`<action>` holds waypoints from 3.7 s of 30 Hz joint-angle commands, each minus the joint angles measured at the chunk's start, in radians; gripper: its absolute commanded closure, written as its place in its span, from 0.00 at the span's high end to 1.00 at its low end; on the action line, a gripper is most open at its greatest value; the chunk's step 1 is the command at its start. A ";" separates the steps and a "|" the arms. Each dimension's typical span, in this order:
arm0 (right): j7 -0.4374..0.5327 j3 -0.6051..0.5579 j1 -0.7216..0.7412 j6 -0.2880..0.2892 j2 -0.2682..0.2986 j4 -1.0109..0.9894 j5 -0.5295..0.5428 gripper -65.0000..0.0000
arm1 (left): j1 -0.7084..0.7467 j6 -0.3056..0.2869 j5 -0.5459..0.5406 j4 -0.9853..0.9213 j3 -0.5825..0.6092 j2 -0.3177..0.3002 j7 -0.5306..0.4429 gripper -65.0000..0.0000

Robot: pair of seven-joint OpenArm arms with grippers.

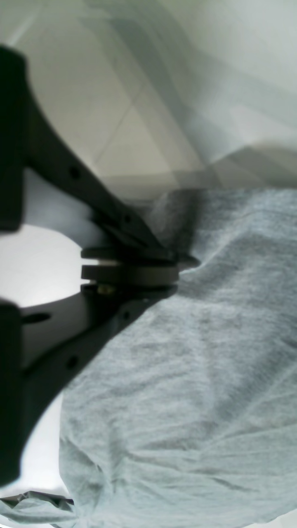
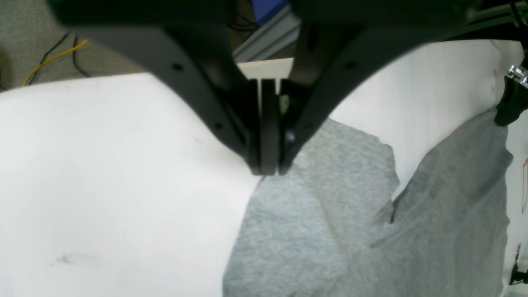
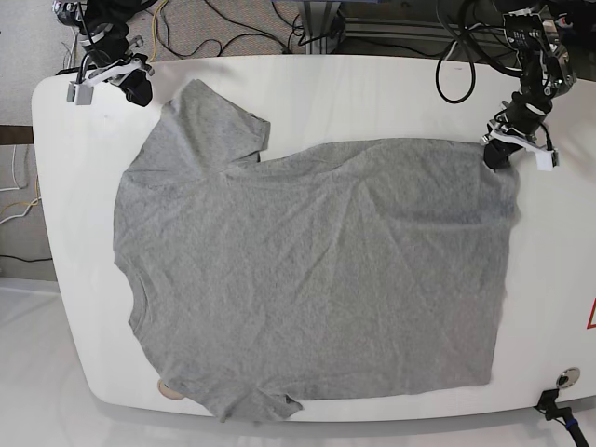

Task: Fold the T-shirt properly
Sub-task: 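Close the right gripper on the sleeve corner of the shirt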

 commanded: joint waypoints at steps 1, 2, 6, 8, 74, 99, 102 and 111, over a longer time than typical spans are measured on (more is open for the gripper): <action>0.016 0.005 -0.005 0.015 0.013 0.009 0.017 0.00 | 0.002 0.011 0.019 0.004 0.000 -0.010 0.024 0.00; 0.017 0.006 -0.004 0.011 0.018 0.010 0.014 0.00 | 0.000 0.013 0.020 0.004 -0.002 -0.011 0.029 0.00; 0.010 0.011 0.000 0.014 0.023 0.006 0.016 0.00 | 0.000 0.008 0.008 0.004 -0.003 -0.013 0.040 0.00; 0.003 0.019 0.006 0.015 0.025 0.006 0.016 0.00 | -0.003 0.006 -0.011 0.004 -0.003 -0.016 0.047 0.00; 0.056 -0.013 0.122 -0.004 0.020 -0.171 -0.109 0.00 | 0.064 -0.035 0.035 0.047 -0.038 0.016 -0.044 0.00; 0.084 -0.020 0.290 0.018 0.100 -0.371 -0.204 0.27 | 0.076 -0.034 0.034 0.046 -0.048 0.009 -0.014 0.00; 0.077 -0.019 0.297 0.020 0.118 -0.380 -0.201 0.30 | 0.078 -0.032 0.035 0.050 -0.048 0.009 -0.009 0.00; 0.066 -0.019 0.331 0.023 0.159 -0.463 -0.197 0.35 | 0.079 -0.034 0.030 0.050 -0.047 0.005 -0.005 0.00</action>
